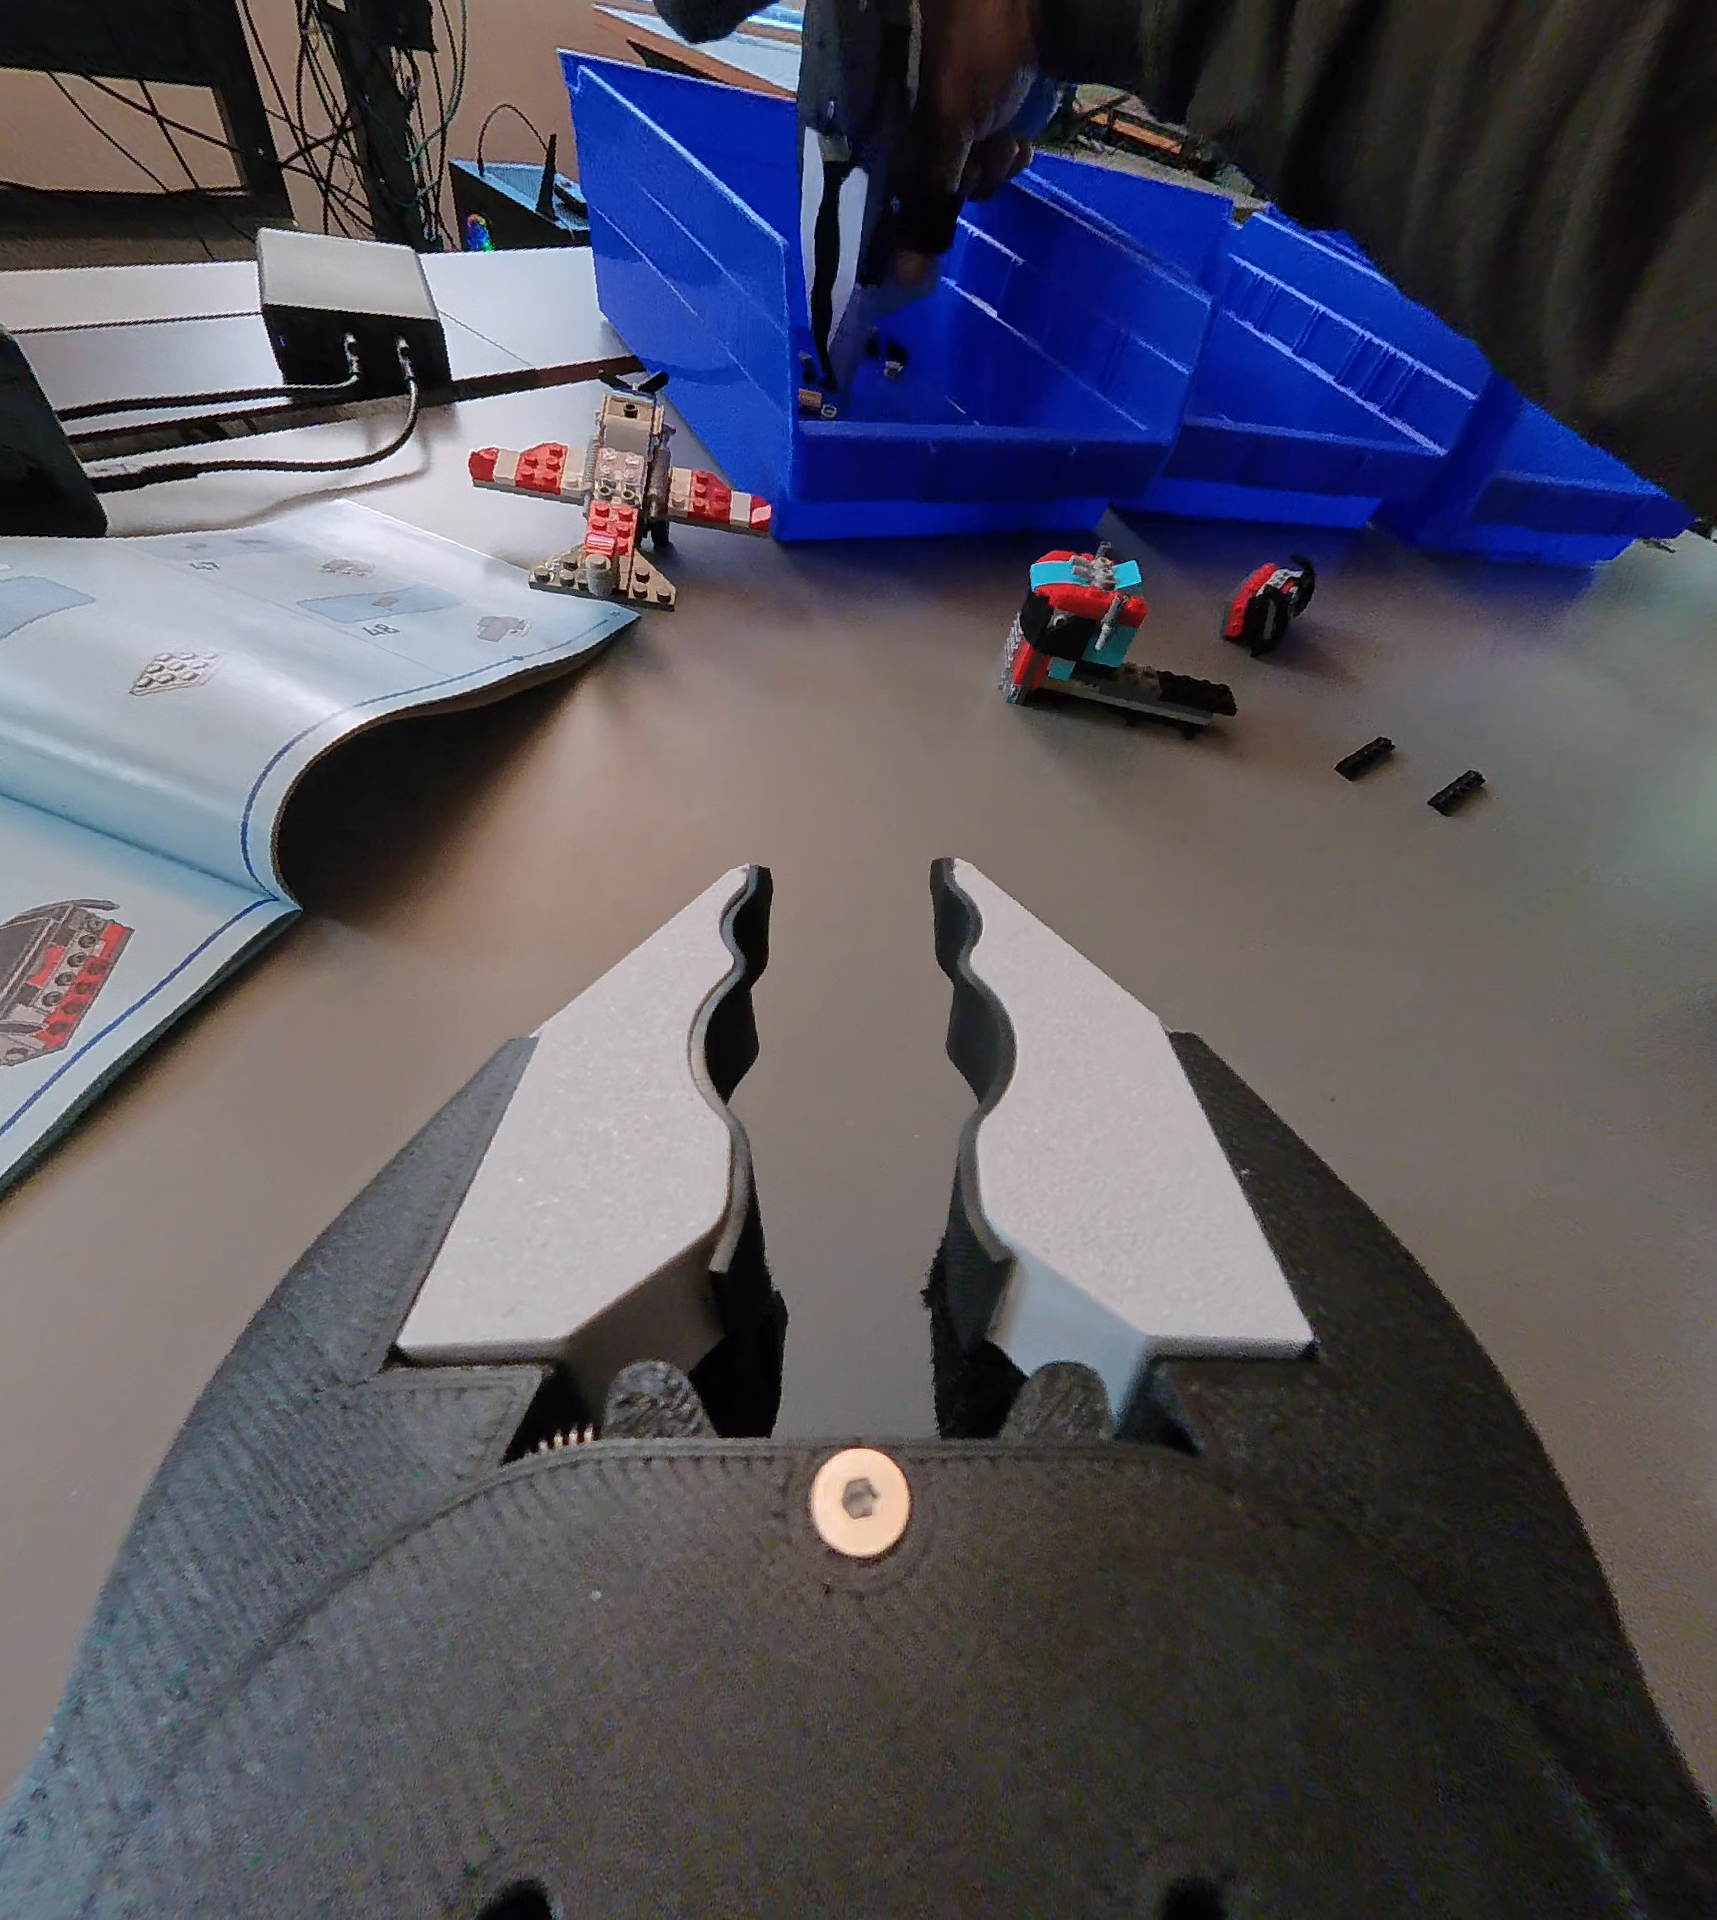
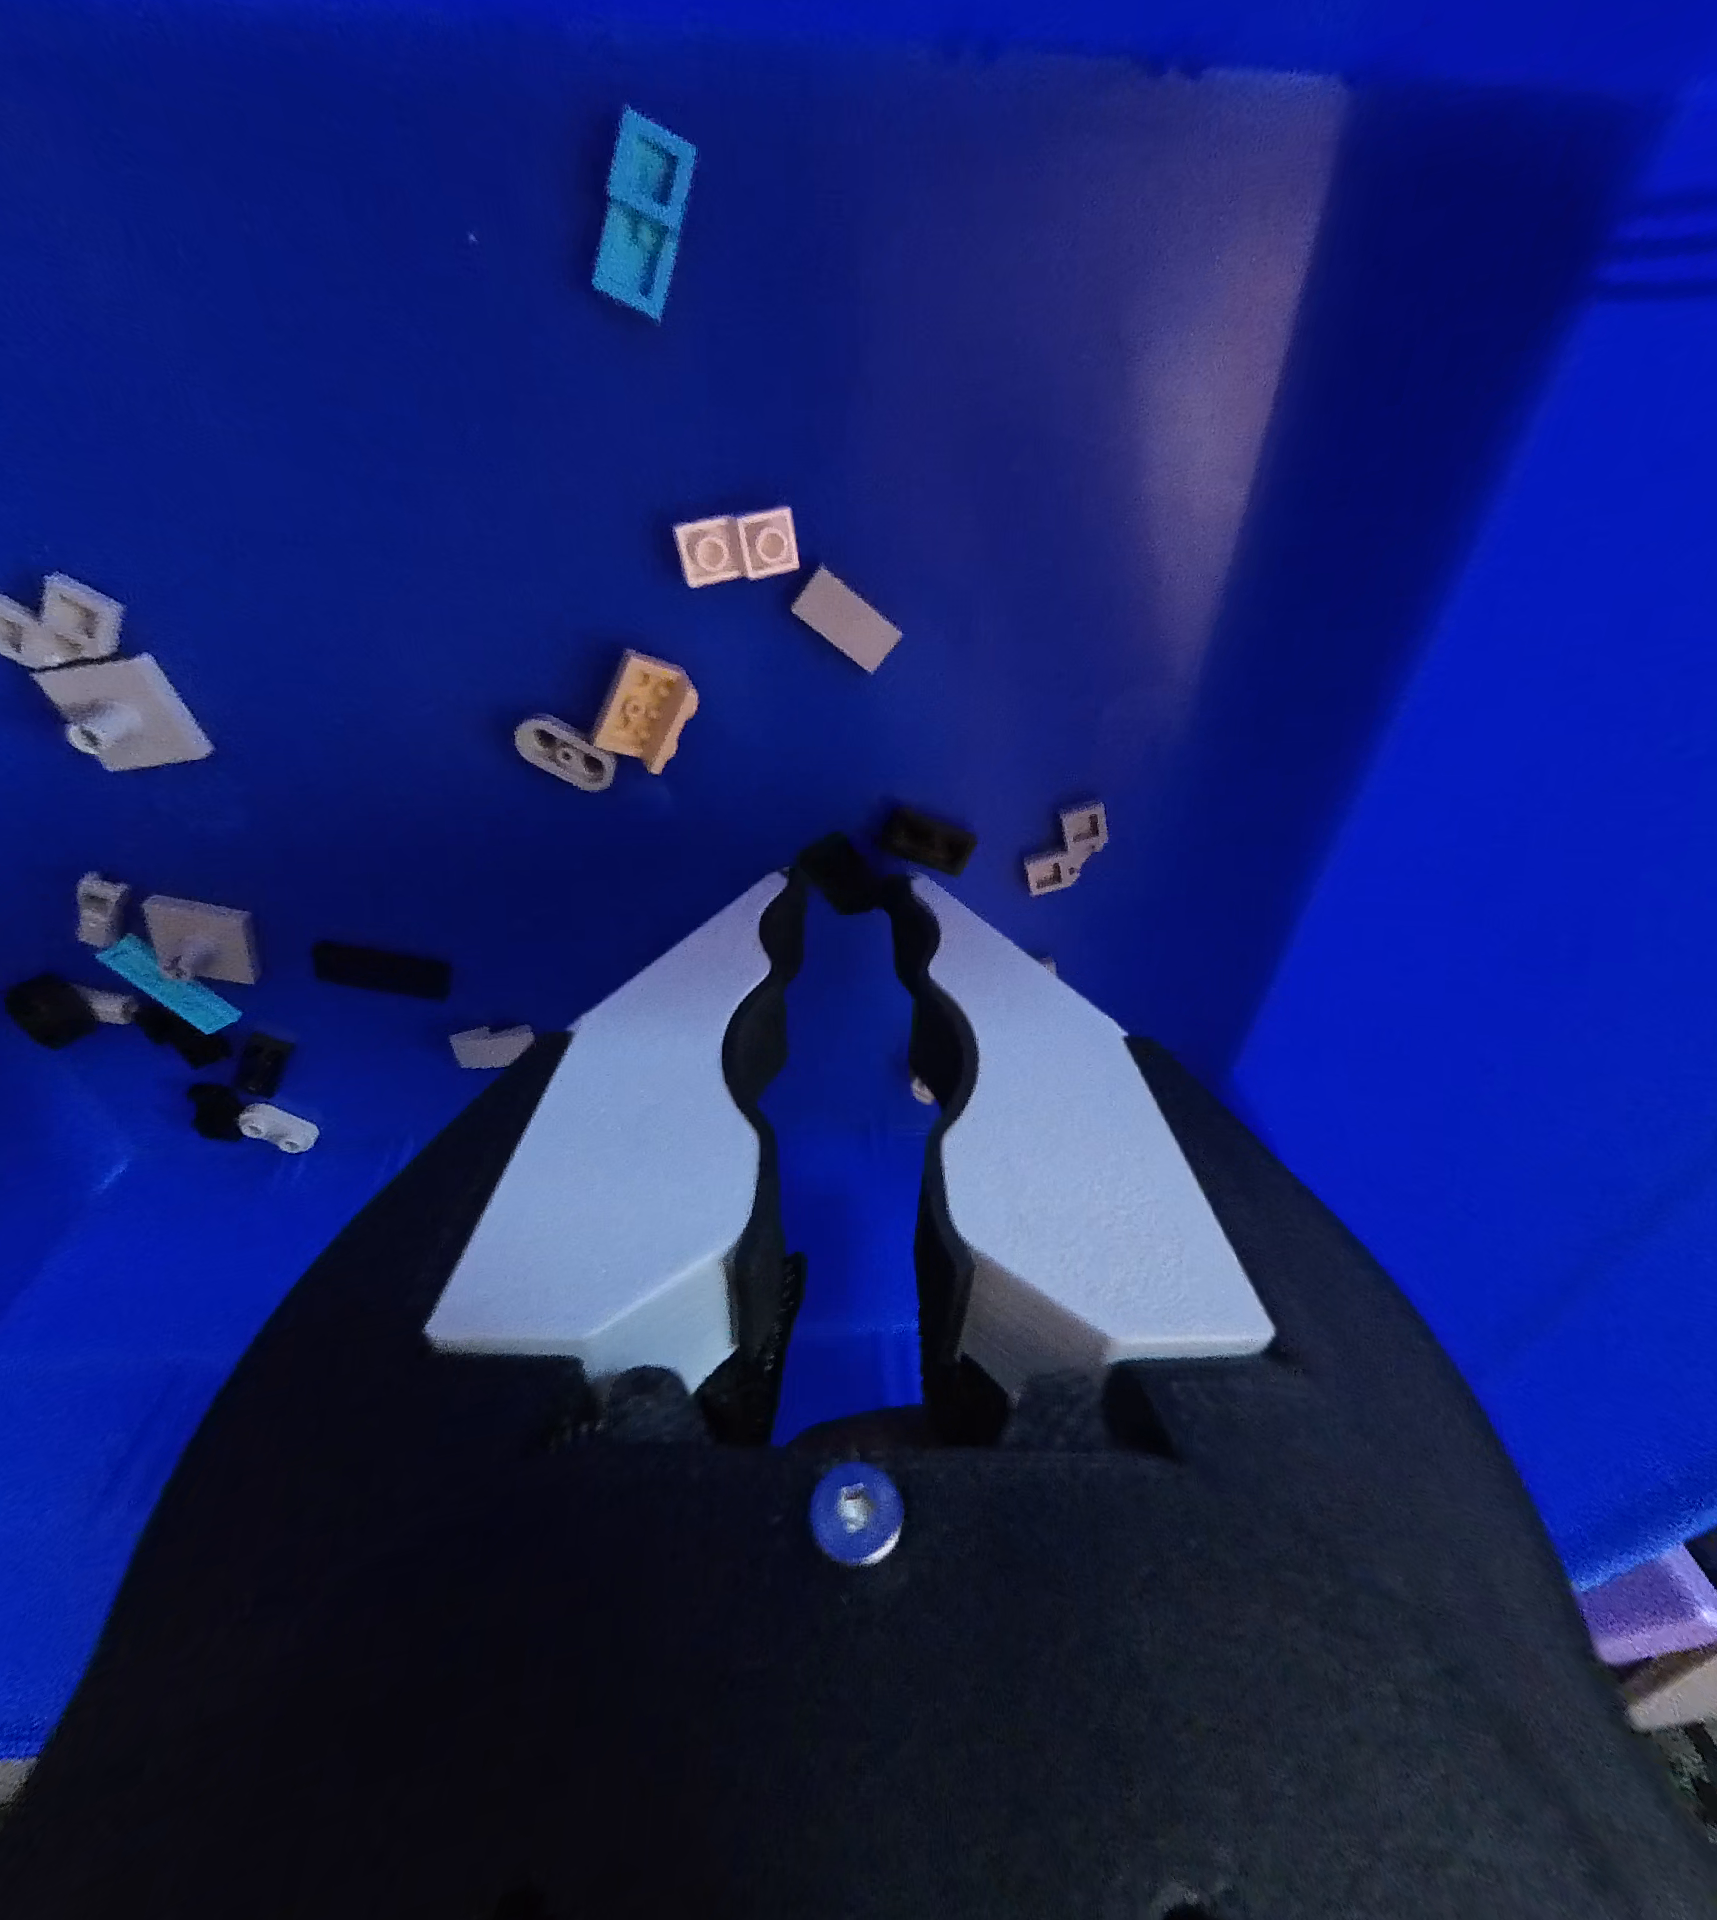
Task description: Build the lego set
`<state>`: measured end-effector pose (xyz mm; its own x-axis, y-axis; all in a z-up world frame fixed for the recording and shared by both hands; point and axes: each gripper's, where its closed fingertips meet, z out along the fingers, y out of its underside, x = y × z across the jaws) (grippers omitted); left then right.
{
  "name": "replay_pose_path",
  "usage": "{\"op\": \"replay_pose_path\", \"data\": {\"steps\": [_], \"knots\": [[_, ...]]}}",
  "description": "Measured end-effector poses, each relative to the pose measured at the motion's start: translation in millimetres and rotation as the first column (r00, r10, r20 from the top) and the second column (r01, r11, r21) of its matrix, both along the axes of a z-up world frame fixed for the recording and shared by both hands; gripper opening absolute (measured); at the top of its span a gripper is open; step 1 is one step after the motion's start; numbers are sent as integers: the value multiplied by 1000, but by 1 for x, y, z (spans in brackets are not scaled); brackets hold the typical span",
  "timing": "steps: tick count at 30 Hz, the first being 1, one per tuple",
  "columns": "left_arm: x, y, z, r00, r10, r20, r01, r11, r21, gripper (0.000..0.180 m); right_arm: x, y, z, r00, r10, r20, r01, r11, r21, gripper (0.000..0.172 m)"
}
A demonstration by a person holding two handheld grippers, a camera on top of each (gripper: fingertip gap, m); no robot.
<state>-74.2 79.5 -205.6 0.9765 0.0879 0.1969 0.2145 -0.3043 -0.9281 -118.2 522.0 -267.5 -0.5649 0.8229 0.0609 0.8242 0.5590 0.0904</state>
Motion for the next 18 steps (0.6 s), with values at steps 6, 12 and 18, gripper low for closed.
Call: {"op": "replay_pose_path", "data": {"steps": [6,12,18], "knots": [[0,0,0,1000,0,0,0,1000,0,33,4,-2,0,1000,3,15,-4,1000,9,13],[-1,0,1,1000,4,0,-4,1000,5,33,14,-12,6,1000,27,13,-27,1000,8,4],[-1,0,1,1000,7,-7,-7,1000,3,33,23,-28,16,998,57,-21,-58,998,-21,4]]}}
